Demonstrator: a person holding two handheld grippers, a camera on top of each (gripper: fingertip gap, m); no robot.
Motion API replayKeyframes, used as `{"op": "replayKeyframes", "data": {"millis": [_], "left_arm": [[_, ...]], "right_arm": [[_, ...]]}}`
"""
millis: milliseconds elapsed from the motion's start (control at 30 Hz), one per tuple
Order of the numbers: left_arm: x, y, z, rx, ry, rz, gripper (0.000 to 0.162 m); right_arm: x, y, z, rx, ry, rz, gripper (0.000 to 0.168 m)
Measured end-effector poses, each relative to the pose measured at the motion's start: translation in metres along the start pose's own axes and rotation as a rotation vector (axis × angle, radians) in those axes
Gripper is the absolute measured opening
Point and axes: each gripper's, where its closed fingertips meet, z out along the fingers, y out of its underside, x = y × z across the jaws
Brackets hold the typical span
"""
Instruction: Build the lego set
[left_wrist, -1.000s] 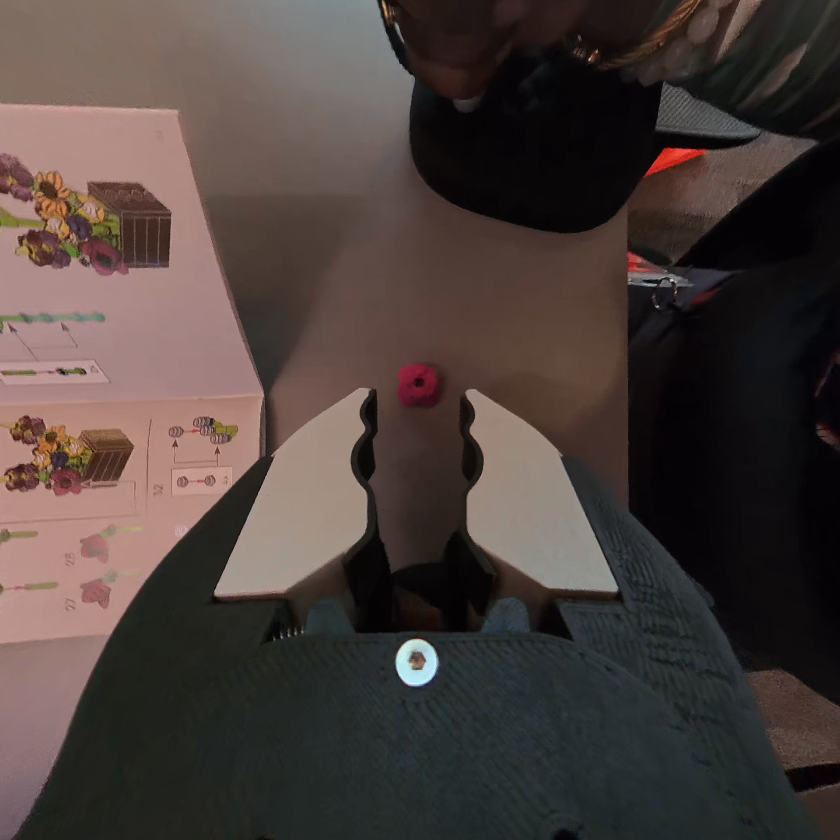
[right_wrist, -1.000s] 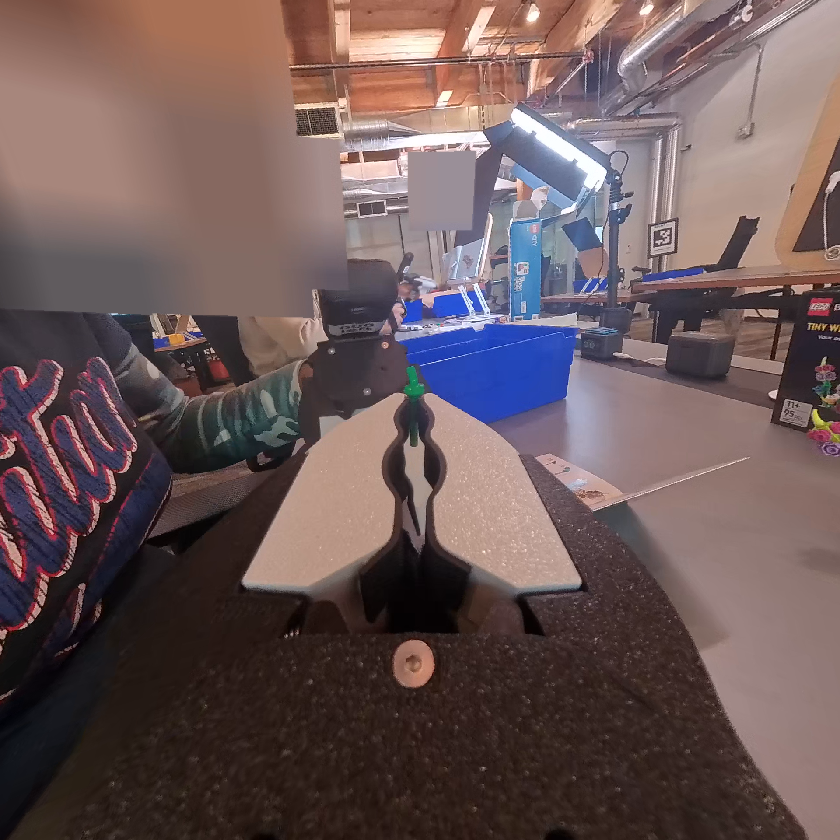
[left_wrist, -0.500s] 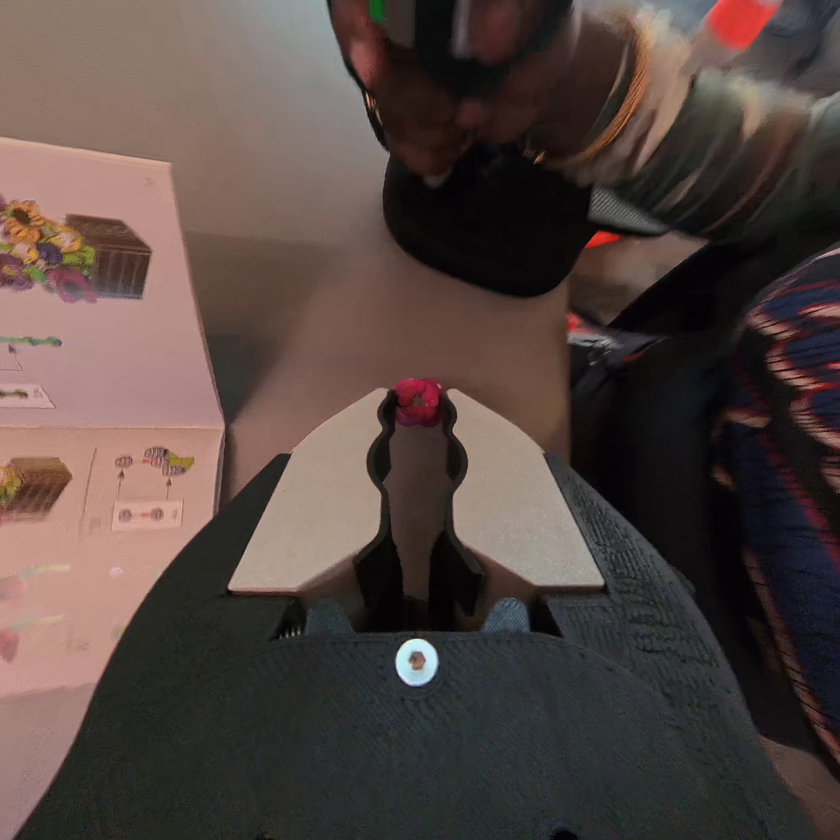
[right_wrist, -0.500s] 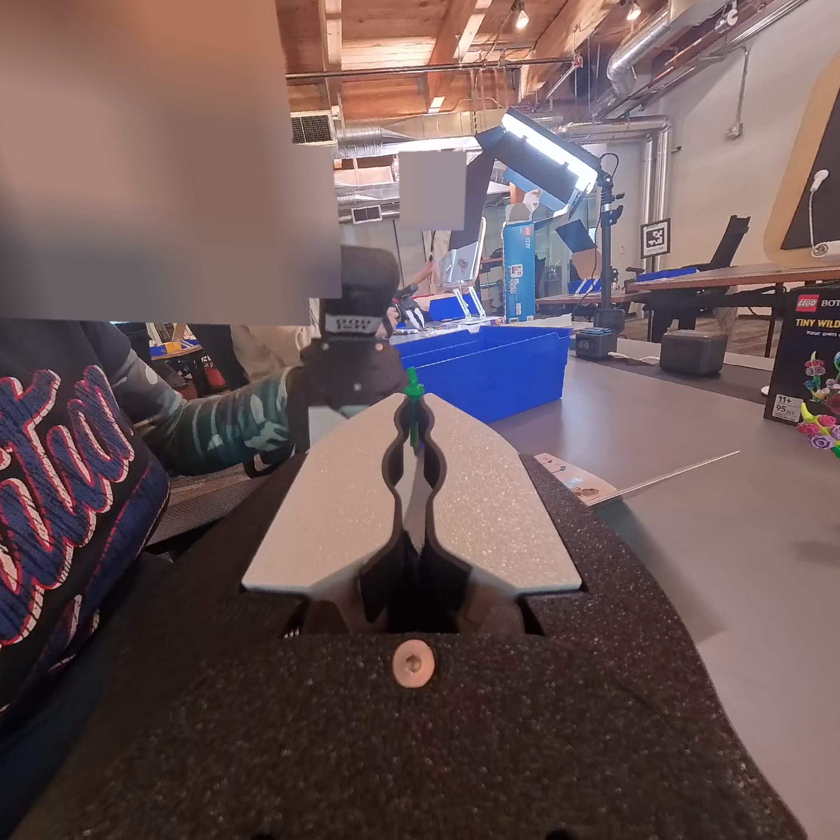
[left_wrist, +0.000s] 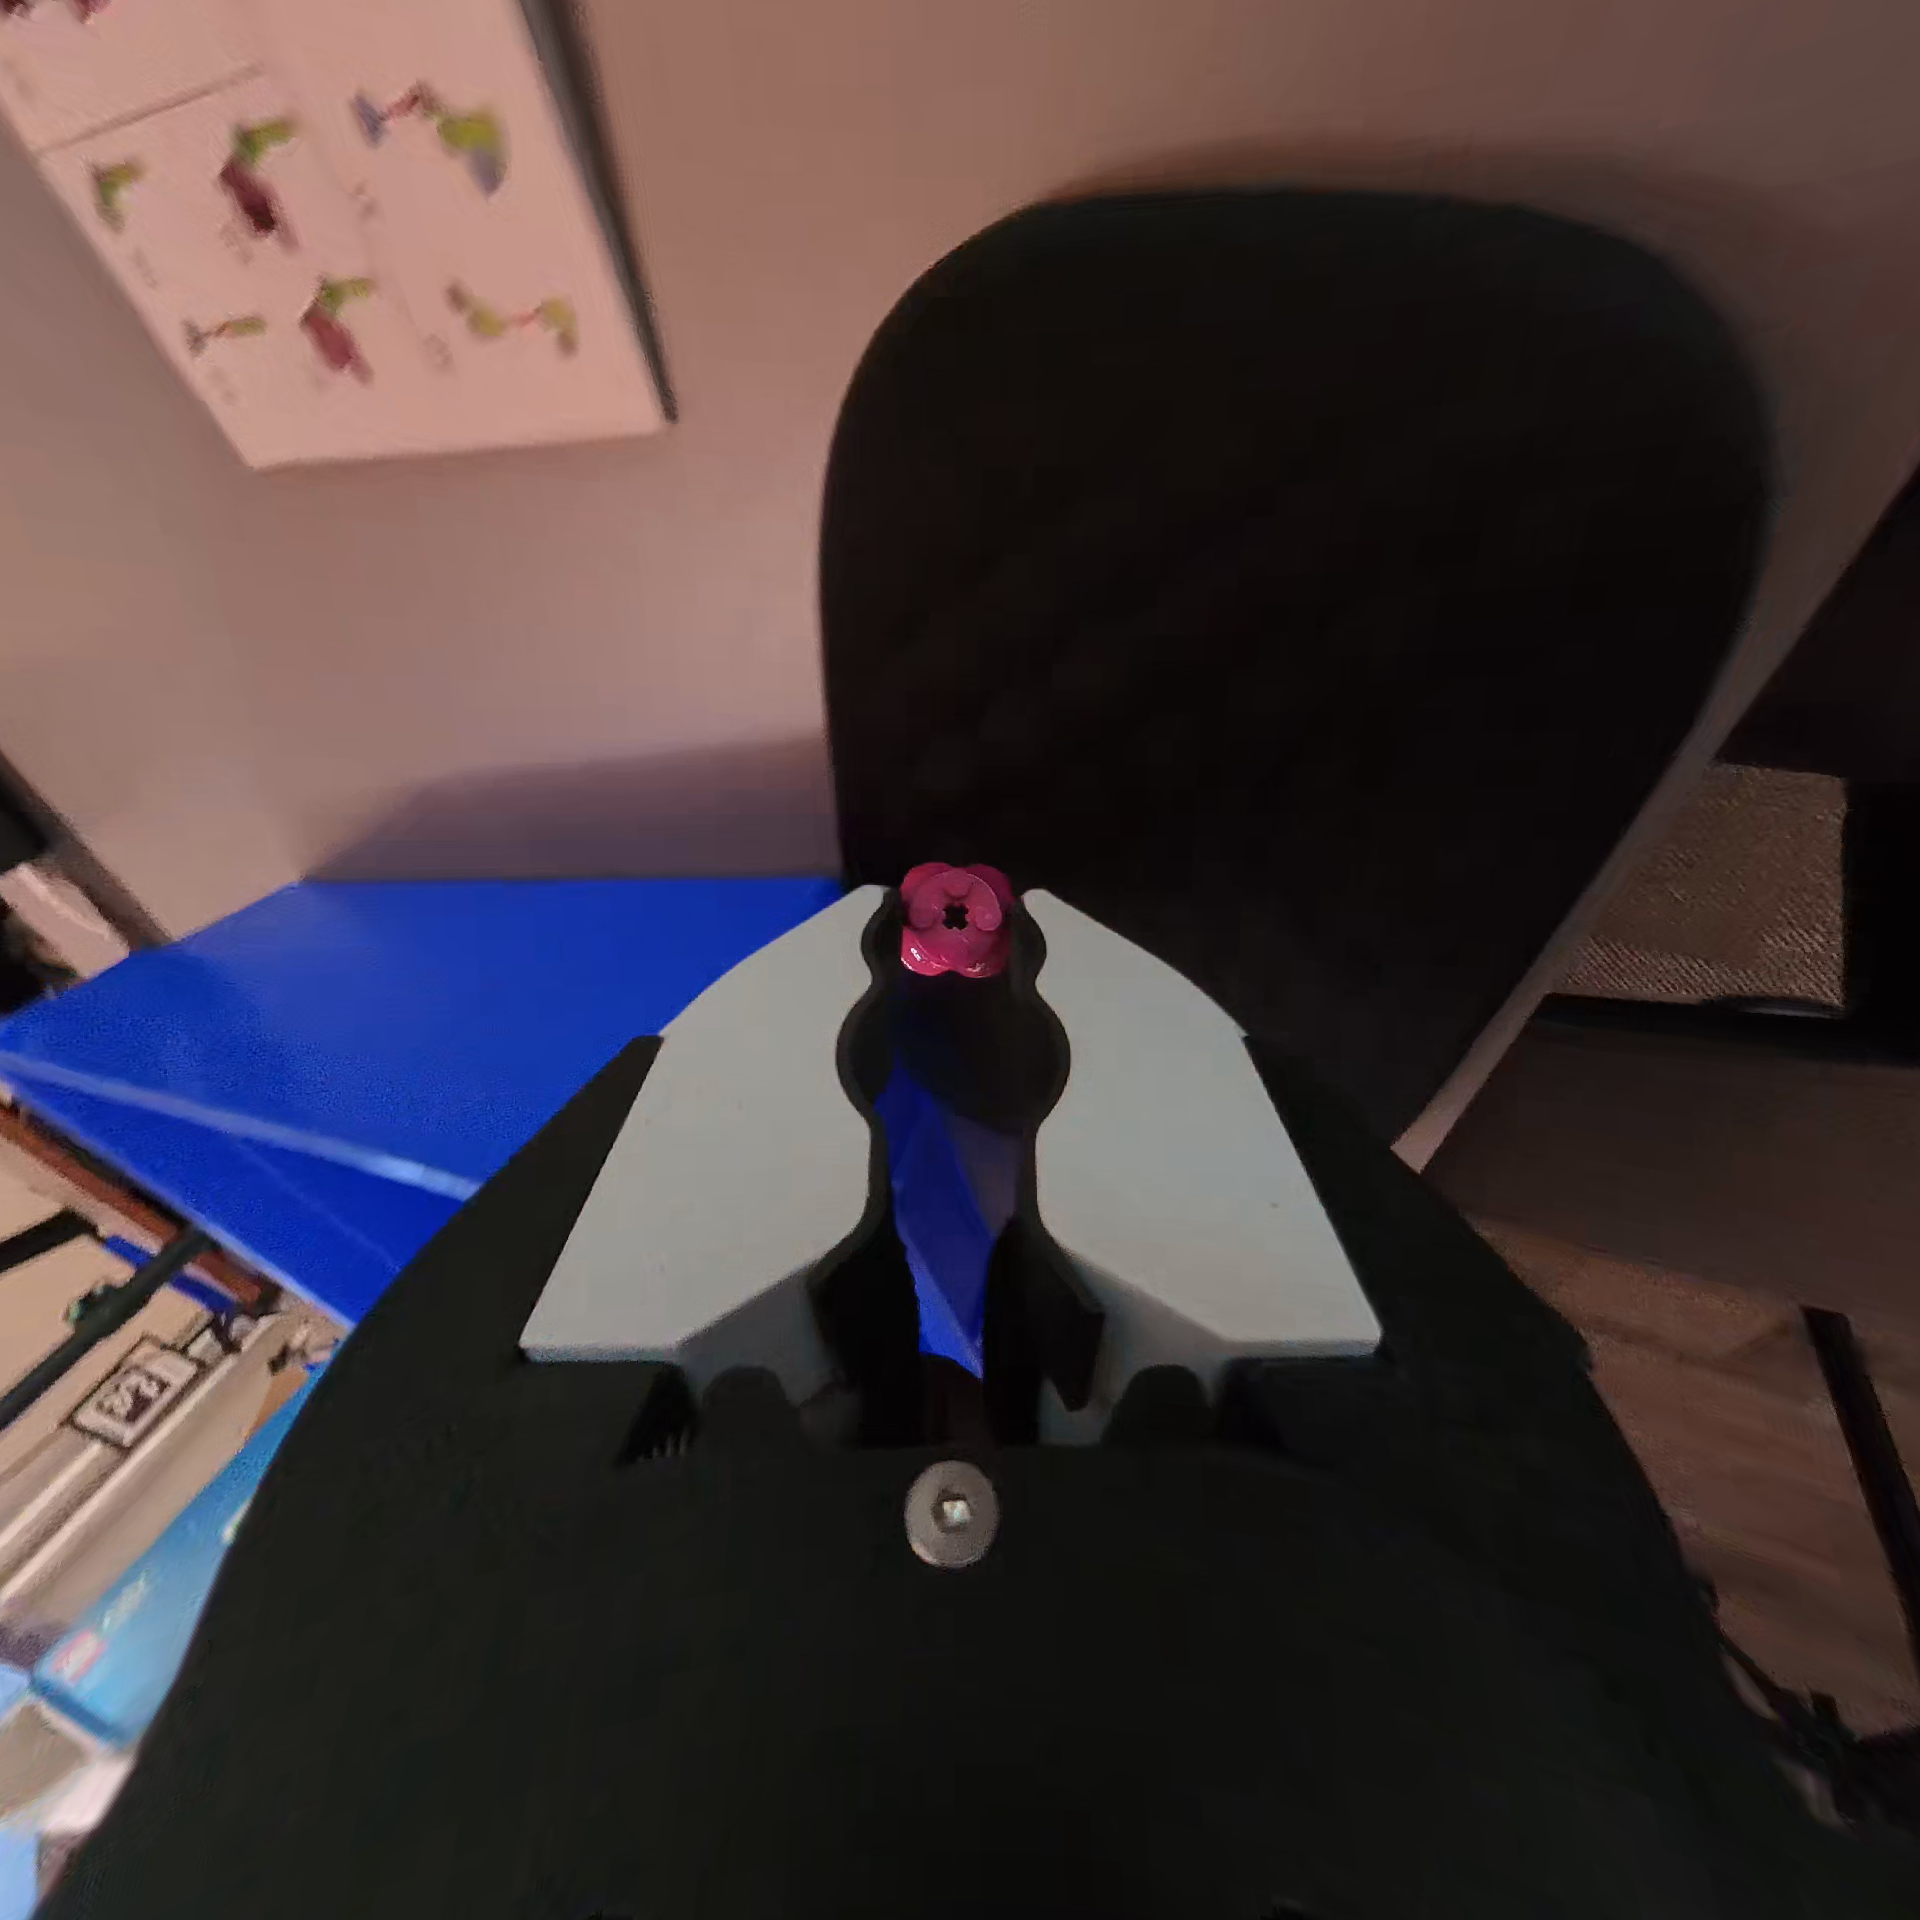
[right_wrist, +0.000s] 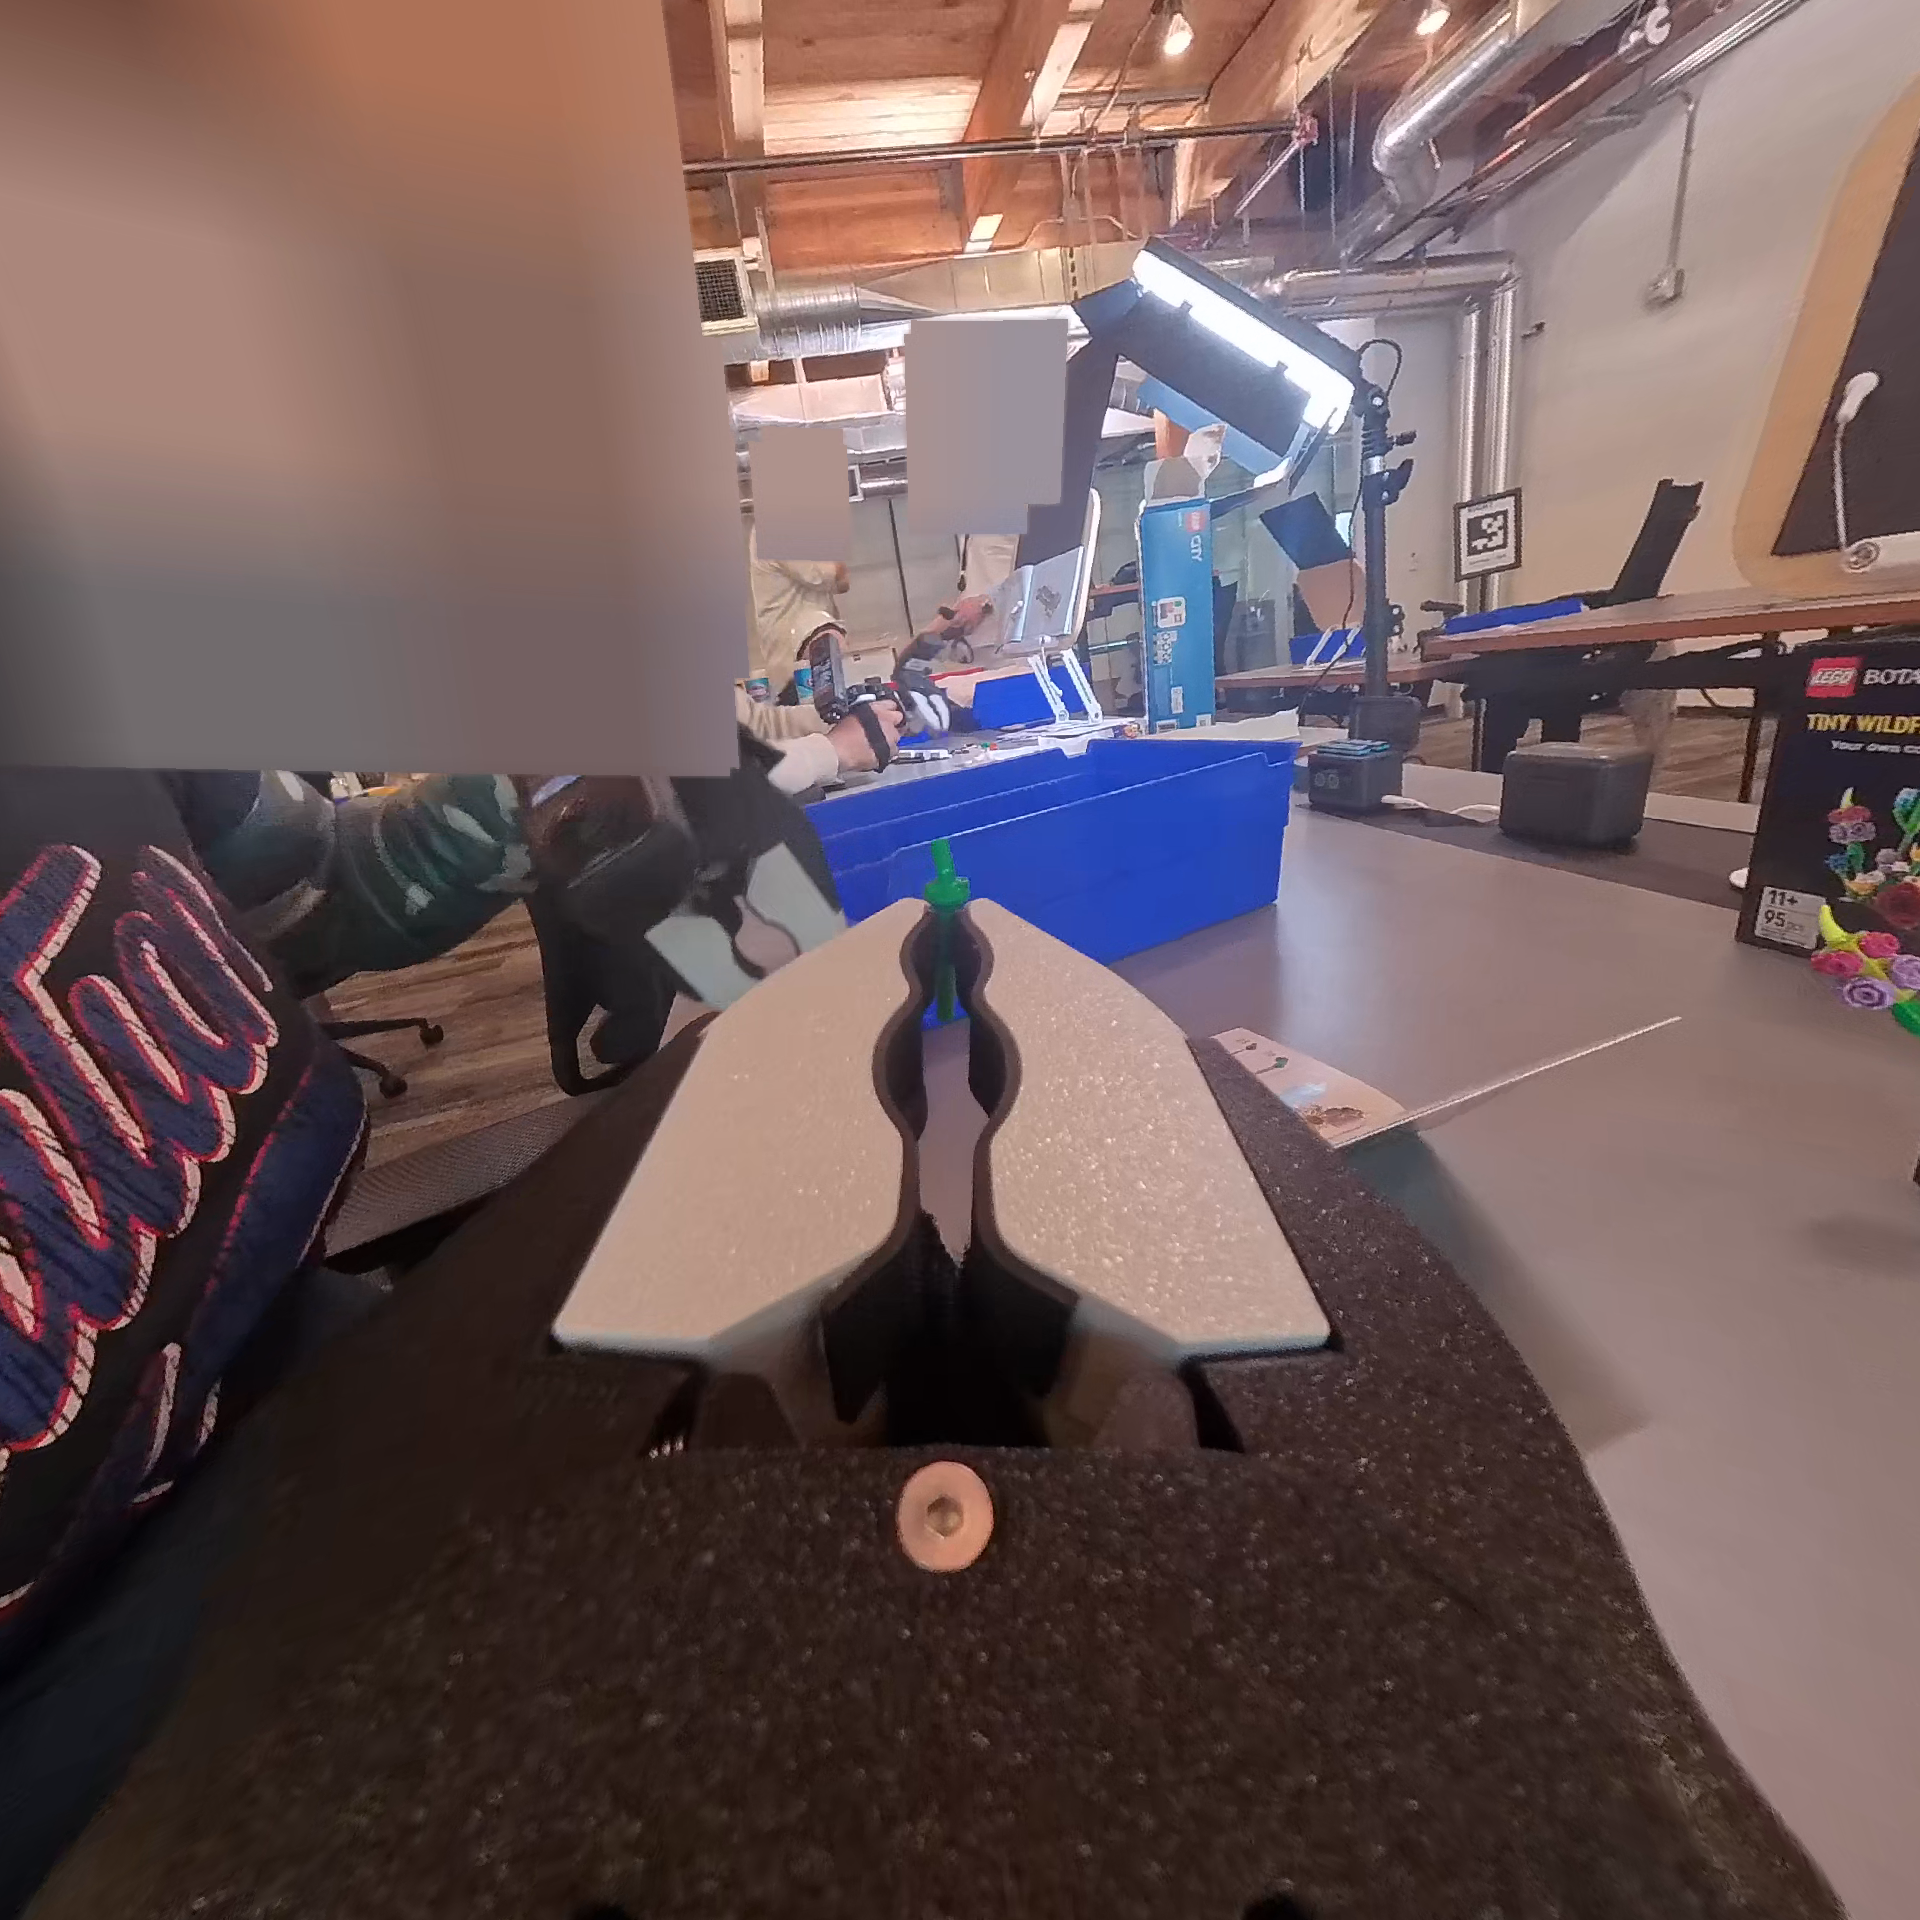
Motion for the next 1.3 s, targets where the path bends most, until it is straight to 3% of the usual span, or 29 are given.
{"op": "replayKeyframes", "data": {"millis": [133, 333, 600, 900, 1033, 1133, 1233, 1300], "left_arm": [[0.014, -0.021, -0.006, 0.128, 0.093, -0.005, 0.034], [-0.001, -0.018, -0.042, 0.474, 0.213, -0.427, 0.034], [0.016, -0.001, -0.003, 0.545, 0.366, -0.86, 0.028], [0.014, -0.017, -0.001, 0.827, 0.651, -1.151, 0.021], [0.014, -0.019, -0.001, 0.841, 0.578, -1.108, 0.021], [0.011, -0.019, -0.004, 0.853, 0.417, -0.998, 0.019], [0.0, -0.012, -0.01, 0.784, 0.089, -0.794, 0.017], [-0.011, 0.001, -0.014, 0.622, -0.2, -0.572, 0.017]], "right_arm": [[0.003, -0.003, -0.003, 0.026, 0.015, 0.01, 0.002], [0.001, -0.002, -0.001, 0.014, 0.001, 0.017, 0.003], [0.002, -0.002, -0.002, 0.022, 0.002, 0.031, 0.003], [0.005, -0.004, -0.003, 0.038, 0.009, 0.05, 0.003], [0.005, -0.003, -0.003, 0.036, 0.004, 0.058, 0.003], [0.005, -0.003, -0.003, 0.037, 0.006, 0.059, 0.002], [0.006, -0.004, -0.003, 0.04, 0.01, 0.062, 0.002], [0.007, -0.004, -0.003, 0.042, 0.013, 0.064, 0.002]]}}
